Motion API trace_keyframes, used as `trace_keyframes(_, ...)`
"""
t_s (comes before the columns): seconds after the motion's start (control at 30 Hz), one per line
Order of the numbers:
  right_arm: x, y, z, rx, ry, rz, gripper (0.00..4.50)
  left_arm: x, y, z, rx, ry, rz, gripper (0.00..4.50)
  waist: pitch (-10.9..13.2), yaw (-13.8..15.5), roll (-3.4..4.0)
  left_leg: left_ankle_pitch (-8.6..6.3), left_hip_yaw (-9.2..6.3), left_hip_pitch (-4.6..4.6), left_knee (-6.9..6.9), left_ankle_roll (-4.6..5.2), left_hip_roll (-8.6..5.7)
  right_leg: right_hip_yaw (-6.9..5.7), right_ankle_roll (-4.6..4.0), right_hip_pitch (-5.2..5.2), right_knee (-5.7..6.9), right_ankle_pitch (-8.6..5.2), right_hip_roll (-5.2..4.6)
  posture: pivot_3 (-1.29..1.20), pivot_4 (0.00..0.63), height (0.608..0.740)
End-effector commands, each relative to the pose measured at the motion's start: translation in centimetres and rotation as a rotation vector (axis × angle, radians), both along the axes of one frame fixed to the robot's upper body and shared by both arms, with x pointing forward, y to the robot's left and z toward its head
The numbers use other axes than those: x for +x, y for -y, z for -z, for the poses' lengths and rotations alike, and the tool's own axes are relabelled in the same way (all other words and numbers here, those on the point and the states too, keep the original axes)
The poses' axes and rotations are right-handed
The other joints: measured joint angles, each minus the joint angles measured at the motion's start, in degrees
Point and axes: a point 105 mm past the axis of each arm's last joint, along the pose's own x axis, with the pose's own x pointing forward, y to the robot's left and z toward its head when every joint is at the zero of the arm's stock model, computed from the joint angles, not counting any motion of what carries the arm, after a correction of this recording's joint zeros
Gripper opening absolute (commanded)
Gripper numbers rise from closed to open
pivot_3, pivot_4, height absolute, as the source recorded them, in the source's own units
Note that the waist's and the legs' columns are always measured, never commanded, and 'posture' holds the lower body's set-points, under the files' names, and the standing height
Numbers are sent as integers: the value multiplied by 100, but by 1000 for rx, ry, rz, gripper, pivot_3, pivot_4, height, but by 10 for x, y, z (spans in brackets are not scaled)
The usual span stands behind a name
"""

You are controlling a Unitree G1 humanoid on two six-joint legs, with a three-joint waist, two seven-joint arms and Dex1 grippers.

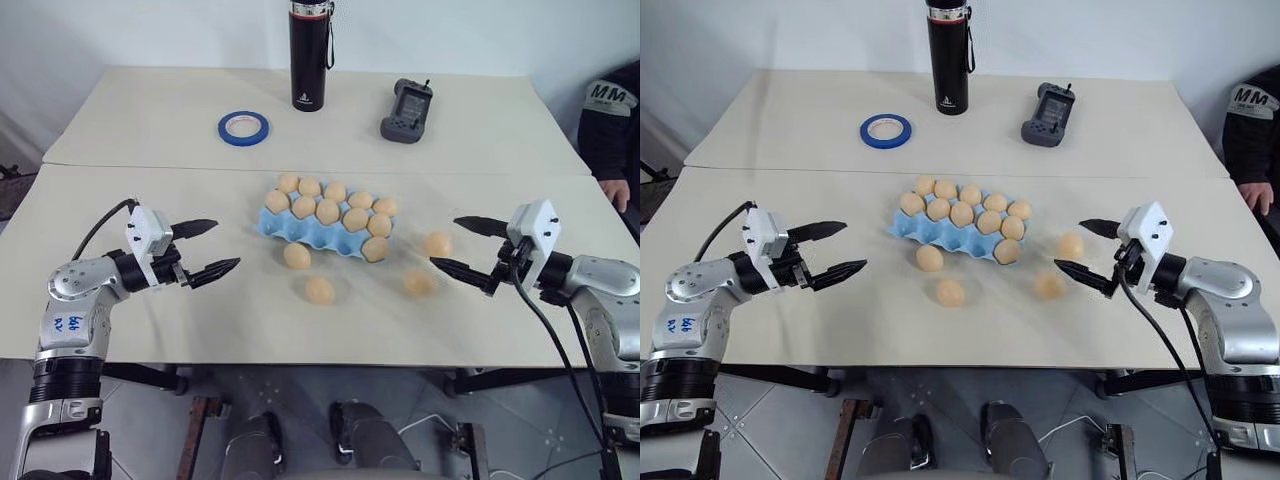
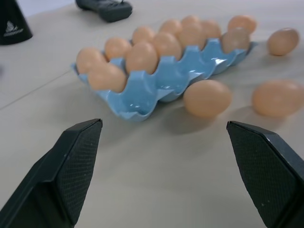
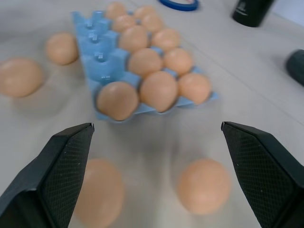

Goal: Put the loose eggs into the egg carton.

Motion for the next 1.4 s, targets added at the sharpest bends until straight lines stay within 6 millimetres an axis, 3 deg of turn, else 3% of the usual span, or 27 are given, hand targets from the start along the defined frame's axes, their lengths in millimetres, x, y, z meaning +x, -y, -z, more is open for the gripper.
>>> trace_keyframes(0.03, 1, 18, -18, 31, 45, 113, 4500, -10, -10, -19, -43, 89, 36, 4478, 0, -6, 0, 0, 0, 0, 0, 0, 0, -1, 0, 0, 0, 0, 0, 0, 150, 740)
trace_keyframes(0.17, -7, 26, -19, 71, 27, 160, 4500, -27, -15, -20, -90, 85, 135, 4478, 0, -11, 0, -1, -1, 0, -1, 0, 0, -1, -2, 0, -1, -1, -1, 0, 150, 740)
trace_keyframes(0.37, -17, 22, -11, 43, 14, 144, 4500, -35, -17, -13, -66, 61, 215, 4478, 0, -20, 0, -8, -4, 2, -2, 13, -1, -4, -4, 2, 0, -2, 0, 0, 150, 740)
trace_keyframes(0.63, -29, -11, 12, 73, -57, 93, 4500, -44, -15, -3, -67, 27, 324, 4478, -4, -21, -6, -10, -11, 2, -1, 17, 0, -8, -5, 6, 0, -2, 0, 0, 150, 740)
trace_keyframes(0.93, -16, -39, 53, 110, -129, 79, 4500, -45, -15, -1, -77, 51, 290, 4478, -5, -21, -8, -11, -10, 1, -1, 21, -1, -9, -6, 5, 0, -2, -2, 0, 150, 740)
trace_keyframes(1.27, -5, -37, 77, 52, -183, 89, 4500, -49, -14, -2, -82, 66, 255, 4478, -5, -19, -8, -12, -11, 0, -1, 23, -1, -10, -6, 5, 1, -2, -3, 0, 150, 740)
trace_keyframes(1.4, -6, -40, 79, 77, -211, 71, 3549, -50, -13, -2, -86, 64, 254, 4500, -5, -23, -8, -12, -11, 2, -1, 22, -1, -9, -6, 5, 2, -2, -2, 0, 150, 740)
